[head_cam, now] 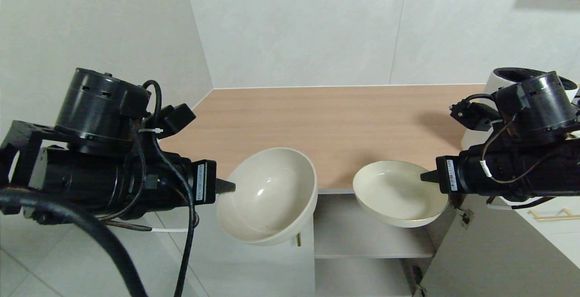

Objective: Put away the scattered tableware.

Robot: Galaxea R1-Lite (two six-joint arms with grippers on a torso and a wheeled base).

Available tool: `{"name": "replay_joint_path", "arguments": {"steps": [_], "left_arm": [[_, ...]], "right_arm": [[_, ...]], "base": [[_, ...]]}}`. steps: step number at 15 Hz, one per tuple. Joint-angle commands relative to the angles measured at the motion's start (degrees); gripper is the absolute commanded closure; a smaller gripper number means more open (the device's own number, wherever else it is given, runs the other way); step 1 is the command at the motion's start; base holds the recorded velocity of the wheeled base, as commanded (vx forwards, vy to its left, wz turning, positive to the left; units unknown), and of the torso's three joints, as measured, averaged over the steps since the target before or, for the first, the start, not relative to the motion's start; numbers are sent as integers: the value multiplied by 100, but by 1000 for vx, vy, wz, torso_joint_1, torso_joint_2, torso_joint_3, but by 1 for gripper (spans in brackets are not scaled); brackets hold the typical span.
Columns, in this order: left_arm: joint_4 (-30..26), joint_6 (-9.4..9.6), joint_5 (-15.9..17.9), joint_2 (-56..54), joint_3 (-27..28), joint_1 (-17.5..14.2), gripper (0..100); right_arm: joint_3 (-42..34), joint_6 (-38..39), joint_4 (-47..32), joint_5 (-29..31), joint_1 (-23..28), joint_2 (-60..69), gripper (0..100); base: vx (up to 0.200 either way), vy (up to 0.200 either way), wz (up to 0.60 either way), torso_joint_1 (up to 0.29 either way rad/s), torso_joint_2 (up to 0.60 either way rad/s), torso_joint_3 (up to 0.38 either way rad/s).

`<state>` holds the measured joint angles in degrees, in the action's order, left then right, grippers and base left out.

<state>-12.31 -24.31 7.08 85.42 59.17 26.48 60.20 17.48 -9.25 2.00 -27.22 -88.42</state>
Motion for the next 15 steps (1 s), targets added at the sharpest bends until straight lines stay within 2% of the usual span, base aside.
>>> {"name": "replay_joint_path", "arguments": {"steps": [1, 5, 8, 15], "left_arm": [[1, 40, -5, -96, -73, -2, 100], [-8, 49, -14, 89, -81, -2, 100], [-8, 49, -23, 124, -73, -2, 100], [1, 49, -32, 150, -64, -2, 100]], "right_arm": [[-26, -8, 2, 2, -2, -18, 100], [-26, 1, 2, 11, -2, -97, 100], [-26, -8, 2, 20, -2, -132, 100], [-26, 1, 11, 20, -2, -255, 100]], "base": [[0, 0, 0, 0, 0, 0], [0, 0, 0, 0, 0, 0], [-200, 0, 0, 9, 2, 1], [0, 0, 0, 0, 0, 0]]}}
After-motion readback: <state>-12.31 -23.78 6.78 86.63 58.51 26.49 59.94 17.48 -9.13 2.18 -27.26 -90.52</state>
